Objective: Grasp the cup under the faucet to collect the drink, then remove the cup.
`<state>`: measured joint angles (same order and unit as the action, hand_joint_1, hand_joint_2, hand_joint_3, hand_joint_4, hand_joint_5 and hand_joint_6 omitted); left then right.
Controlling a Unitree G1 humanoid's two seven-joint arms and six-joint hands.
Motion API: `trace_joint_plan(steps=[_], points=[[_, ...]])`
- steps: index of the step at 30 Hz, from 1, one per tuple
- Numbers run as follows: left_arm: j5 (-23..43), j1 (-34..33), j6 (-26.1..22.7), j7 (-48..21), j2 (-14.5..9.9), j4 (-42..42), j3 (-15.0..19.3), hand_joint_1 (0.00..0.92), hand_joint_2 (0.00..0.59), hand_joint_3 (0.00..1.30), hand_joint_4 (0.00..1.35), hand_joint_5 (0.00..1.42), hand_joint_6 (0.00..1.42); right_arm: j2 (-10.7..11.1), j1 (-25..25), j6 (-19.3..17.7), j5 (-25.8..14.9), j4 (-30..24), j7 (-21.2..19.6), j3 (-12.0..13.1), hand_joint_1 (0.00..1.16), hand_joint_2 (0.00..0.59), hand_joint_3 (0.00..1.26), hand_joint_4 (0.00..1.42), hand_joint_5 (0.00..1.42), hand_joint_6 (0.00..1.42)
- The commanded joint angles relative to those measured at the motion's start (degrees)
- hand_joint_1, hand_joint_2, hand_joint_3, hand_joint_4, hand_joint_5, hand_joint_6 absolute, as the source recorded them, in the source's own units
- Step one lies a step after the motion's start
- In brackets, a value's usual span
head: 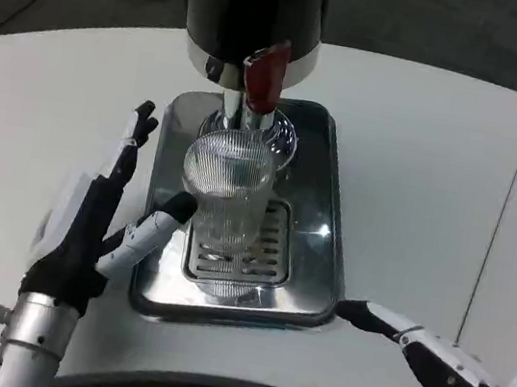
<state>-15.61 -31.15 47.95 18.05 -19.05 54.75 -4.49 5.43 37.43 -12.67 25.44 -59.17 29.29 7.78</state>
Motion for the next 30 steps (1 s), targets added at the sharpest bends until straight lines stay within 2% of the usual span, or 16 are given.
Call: trace_joint_plan(steps=[1,8,13,19,30], points=[[4.77,3.12,1.25,-4.55,0.81,-4.74,2.19,0.000,0.025,0.00,0.00,0.05,0.03,-0.12,0.47,0.11,-0.05,-0.83,-0.53,-0.10,0.26,0.520,0.21,0.18,0.16,0.16],[17.82,7.43,-2.33,-18.66,2.19,-15.64,4.81,0.000,0.031,0.00,0.00,0.05,0.03,-0.22,0.58,0.26,0.06,-0.83,-0.65,-0.46,0.26,0.514,0.21,0.18,0.17,0.16],[26.24,10.28,-8.52,-27.39,2.89,-26.97,5.99,0.000,0.057,0.00,0.00,0.08,0.05,-0.31,0.73,0.27,0.19,-0.83,-0.82,-1.01,0.26,0.513,0.21,0.18,0.17,0.16],[29.95,11.59,-15.02,-32.35,3.41,-36.58,6.87,0.000,0.066,0.00,0.00,0.10,0.07,-0.22,0.93,0.10,0.33,-0.83,-1.04,-1.24,0.26,0.512,0.21,0.18,0.17,0.16],[31.43,10.18,-22.18,-37.86,4.48,-43.01,7.90,0.000,0.074,0.00,0.00,0.11,0.08,-0.31,1.07,-0.17,0.15,-0.83,-1.36,-0.96,0.26,0.512,0.21,0.19,0.17,0.16]])
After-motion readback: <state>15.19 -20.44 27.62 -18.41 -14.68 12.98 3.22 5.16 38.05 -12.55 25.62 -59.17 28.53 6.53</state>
